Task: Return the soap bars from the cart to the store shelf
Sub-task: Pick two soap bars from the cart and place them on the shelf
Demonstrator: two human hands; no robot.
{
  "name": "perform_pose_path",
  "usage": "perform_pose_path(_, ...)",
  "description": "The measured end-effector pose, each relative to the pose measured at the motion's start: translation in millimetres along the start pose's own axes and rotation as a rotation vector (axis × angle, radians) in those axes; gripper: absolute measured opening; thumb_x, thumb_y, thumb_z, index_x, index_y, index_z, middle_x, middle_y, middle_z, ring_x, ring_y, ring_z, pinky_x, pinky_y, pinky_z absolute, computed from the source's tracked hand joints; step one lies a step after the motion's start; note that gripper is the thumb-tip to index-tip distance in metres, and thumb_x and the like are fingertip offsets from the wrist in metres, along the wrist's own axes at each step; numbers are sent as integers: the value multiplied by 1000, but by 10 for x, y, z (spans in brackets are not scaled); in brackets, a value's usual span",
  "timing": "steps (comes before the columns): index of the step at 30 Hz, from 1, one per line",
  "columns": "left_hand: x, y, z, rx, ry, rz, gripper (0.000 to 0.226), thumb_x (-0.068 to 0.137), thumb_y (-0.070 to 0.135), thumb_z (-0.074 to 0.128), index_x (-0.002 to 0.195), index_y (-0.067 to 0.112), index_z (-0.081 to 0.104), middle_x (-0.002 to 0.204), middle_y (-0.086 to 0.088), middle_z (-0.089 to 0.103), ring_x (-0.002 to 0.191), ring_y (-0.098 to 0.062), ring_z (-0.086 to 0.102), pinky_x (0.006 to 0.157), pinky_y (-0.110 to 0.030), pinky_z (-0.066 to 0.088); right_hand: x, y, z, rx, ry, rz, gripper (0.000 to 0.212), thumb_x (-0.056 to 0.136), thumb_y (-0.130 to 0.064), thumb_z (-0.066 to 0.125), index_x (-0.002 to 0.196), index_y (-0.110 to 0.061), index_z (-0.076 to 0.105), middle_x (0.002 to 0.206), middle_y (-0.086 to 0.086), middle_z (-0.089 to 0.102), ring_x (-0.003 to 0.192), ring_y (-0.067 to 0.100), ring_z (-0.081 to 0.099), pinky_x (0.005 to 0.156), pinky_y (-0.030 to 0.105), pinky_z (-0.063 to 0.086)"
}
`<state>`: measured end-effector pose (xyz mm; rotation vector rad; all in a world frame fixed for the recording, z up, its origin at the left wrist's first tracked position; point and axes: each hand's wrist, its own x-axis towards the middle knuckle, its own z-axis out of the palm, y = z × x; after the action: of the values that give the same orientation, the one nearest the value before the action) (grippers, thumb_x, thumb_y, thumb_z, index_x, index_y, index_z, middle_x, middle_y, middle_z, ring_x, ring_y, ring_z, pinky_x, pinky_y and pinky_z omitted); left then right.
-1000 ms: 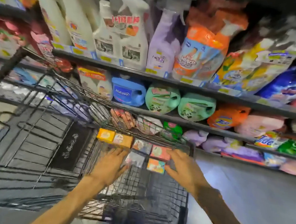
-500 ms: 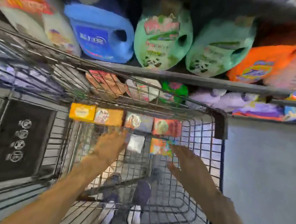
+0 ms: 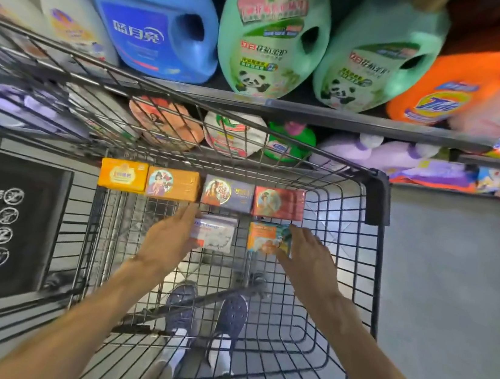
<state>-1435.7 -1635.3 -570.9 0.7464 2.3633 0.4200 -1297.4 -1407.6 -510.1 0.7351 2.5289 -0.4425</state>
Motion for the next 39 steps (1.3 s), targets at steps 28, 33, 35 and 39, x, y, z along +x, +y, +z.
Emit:
perform_pose_path(28,-309,-127,-60,-203,-113,-87,51,85,28,76,131,32,54,98,12,66,79,-5,65,80,-35,61,192,188,212,724,-91,152,41,77,-23,82,113,-19,62,101,-6,67,90,5,65,73,26,58)
perform_pose_path(33,-434,-107,-253,-278,-98,-32,46,79,42,73,112,62,49,102,14,64,87,-13,61,72,-37,59,-17,200,6,703,-72,64,41,76,-29,82,109,-30,57,104,-15,66,95,1,63,76,24,56)
perform_pose_path(35,-511,-6,-431,-278,-74,8,48,81,34,73,113,60,47,102,14,61,86,-6,61,74,-28,58,-148,173,-161,720,-51,28,35,78,-27,81,103,-32,57,100,-15,65,91,0,65,66,15,53)
perform_pose_path(39,-729,320,-930,-376,-60,76,41,82,30,73,110,51,52,101,32,64,89,14,62,79,-14,54,-466,144,-610,784,-28,-19,33,79,-16,77,100,-31,56,99,-7,69,83,9,70,62,26,58)
